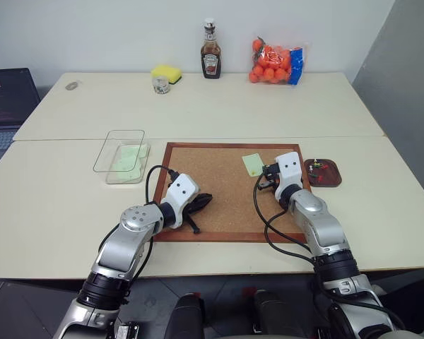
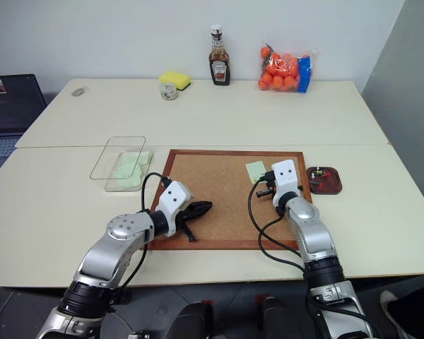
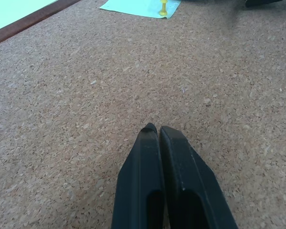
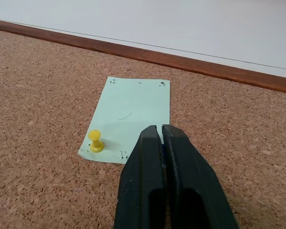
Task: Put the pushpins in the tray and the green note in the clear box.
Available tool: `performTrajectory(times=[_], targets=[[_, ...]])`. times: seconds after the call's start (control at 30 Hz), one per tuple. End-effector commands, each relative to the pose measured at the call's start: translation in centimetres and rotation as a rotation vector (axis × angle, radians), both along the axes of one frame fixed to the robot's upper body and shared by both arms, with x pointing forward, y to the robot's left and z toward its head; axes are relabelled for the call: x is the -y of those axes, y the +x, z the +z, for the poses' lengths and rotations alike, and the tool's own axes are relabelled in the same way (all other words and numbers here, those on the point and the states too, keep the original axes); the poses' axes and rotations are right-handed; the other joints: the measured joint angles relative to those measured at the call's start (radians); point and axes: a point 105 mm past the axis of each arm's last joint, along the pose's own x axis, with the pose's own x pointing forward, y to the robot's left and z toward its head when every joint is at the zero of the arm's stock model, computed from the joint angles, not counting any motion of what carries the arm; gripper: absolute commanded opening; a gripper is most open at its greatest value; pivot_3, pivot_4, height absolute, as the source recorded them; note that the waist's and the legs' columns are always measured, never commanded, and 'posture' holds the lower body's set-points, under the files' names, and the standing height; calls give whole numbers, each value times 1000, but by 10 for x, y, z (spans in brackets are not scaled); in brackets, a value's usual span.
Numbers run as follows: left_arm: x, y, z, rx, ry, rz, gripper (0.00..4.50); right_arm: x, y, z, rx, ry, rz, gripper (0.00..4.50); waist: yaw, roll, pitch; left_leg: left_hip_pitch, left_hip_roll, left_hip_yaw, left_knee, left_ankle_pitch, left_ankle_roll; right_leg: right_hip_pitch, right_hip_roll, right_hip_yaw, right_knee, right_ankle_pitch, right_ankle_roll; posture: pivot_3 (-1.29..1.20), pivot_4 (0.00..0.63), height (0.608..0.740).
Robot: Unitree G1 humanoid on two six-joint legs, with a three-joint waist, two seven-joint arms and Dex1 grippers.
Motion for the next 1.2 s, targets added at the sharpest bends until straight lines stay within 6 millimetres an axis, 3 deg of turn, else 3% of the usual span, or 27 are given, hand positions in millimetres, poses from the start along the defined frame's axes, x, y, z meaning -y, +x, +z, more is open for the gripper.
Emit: performTrajectory(times=[0.03,0.77,0.87,0.97,1.1,1.2], targets=[[4,-9,-20,-76,25,-29,148,3,-2,20,78,27,0,90,0,0,0,0,0,0,0,0,0,0,0,0,0,0,0,0,150,740],[7,-12,-22,-89,26,-44,148,14,-10,67,271,176,-65,90,-1,0,0,0,0,0,-1,0,0,-1,0,0,0,0,0,0,150,740],[7,-12,-22,-90,23,-42,148,44,-20,78,304,141,-111,90,1,0,0,0,0,0,-1,0,0,-1,0,0,0,0,0,0,150,740],[7,-13,-23,-92,22,-41,148,68,-30,76,298,75,-148,90,3,0,0,0,0,1,-1,0,0,0,0,1,-1,0,0,0,150,740],[8,-13,-23,-95,21,-43,148,105,-35,58,200,17,-260,90,0,0,0,2,0,3,-3,0,0,0,0,2,-1,0,0,0,150,740],[10,-13,-24,-96,19,-46,148,120,-36,48,138,9,-300,90,-1,0,0,4,0,4,-3,0,0,1,0,3,0,0,0,0,150,740]])
